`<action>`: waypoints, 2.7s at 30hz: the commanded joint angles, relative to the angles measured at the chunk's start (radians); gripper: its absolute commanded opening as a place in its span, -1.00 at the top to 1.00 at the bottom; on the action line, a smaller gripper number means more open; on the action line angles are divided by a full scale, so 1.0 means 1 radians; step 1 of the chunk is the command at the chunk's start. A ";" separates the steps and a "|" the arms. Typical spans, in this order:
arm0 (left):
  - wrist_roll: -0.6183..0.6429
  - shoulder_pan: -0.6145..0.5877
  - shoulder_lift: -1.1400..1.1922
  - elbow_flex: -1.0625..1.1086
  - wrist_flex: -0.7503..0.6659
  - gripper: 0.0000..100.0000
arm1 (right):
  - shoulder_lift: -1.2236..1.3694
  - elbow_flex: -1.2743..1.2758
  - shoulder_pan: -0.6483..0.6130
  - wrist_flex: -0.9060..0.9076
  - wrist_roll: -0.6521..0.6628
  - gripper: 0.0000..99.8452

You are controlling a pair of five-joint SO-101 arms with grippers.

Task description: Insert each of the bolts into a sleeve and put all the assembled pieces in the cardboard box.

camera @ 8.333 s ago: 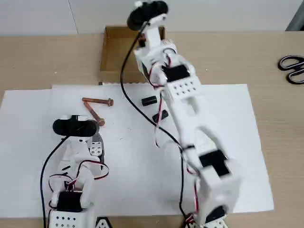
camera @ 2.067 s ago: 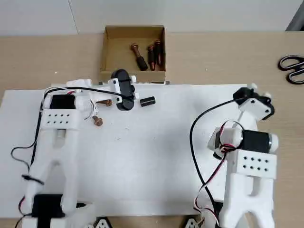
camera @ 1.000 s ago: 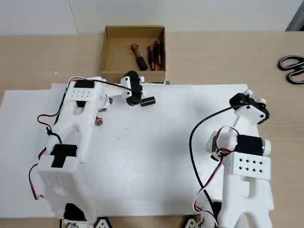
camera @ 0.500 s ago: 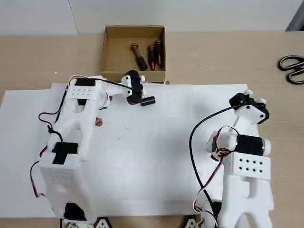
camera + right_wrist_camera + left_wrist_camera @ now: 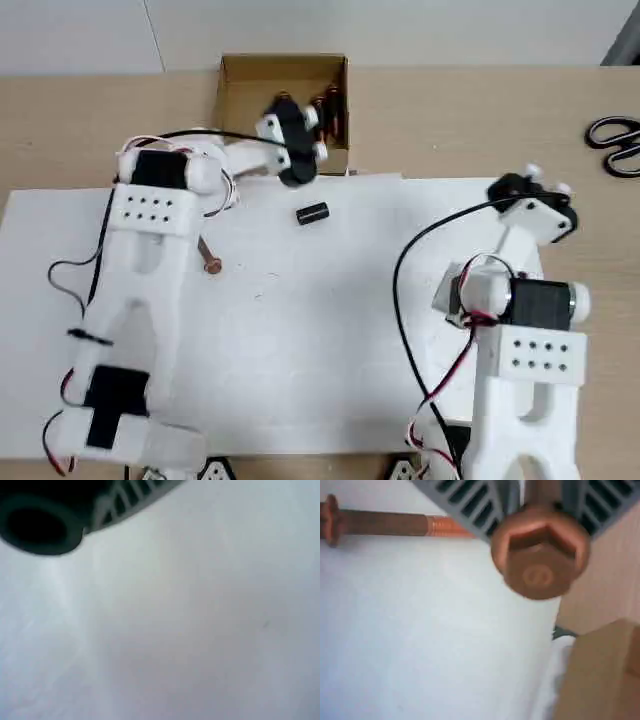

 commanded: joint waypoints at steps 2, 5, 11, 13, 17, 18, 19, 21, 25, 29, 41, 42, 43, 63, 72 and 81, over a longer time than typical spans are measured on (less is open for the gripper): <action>0.232 0.009 -0.126 -0.047 0.006 0.99 | -0.127 -0.066 -0.156 0.025 0.009 0.99; 0.443 0.009 -0.166 -0.047 0.006 0.99 | -0.236 -0.063 -0.308 0.025 0.011 0.99; 0.718 0.015 -0.279 -0.047 0.121 0.99 | -0.403 0.029 -0.469 0.024 0.011 0.99; 0.756 0.021 -0.313 -0.045 0.160 0.99 | -0.452 0.063 -0.489 -0.002 0.012 0.99; 0.942 0.031 -0.390 0.024 0.175 0.99 | -0.539 0.166 -0.545 -0.116 0.097 0.99; 1.000 0.031 -0.420 0.056 0.175 0.99 | -0.561 0.195 -0.562 -0.156 0.114 0.99; 1.059 0.032 -0.457 0.093 0.169 0.99 | -0.581 0.222 -0.579 -0.197 0.127 0.99; 1.146 0.046 -0.535 0.174 0.132 0.99 | -0.608 0.287 -0.608 -0.278 0.160 0.99; 1.297 0.115 -0.730 0.404 -0.002 0.99 | -0.630 0.416 -0.636 -0.438 0.233 0.99; 1.490 0.183 -0.953 0.656 -0.167 0.99 | -0.634 0.494 -0.638 -0.542 0.299 0.99; 1.648 0.222 -1.422 1.109 -0.419 0.99 | -0.638 0.692 -0.700 -0.680 0.404 0.99; 1.659 0.222 -1.438 1.115 -0.411 0.99 | -0.638 0.715 -0.700 -0.697 0.420 0.99; 1.672 0.222 -1.448 1.116 -0.394 0.99 | -0.638 0.733 -0.700 -0.717 0.433 0.99; 1.708 0.327 -1.464 1.063 -0.287 0.99 | -0.638 0.844 -0.773 -0.928 0.543 0.99; 1.708 0.327 -1.464 1.066 -0.285 0.99 | -0.638 0.836 -0.780 -0.928 0.542 0.99; 1.708 0.330 -1.464 1.067 -0.241 0.99 | -0.638 0.783 -0.782 -0.928 0.542 0.99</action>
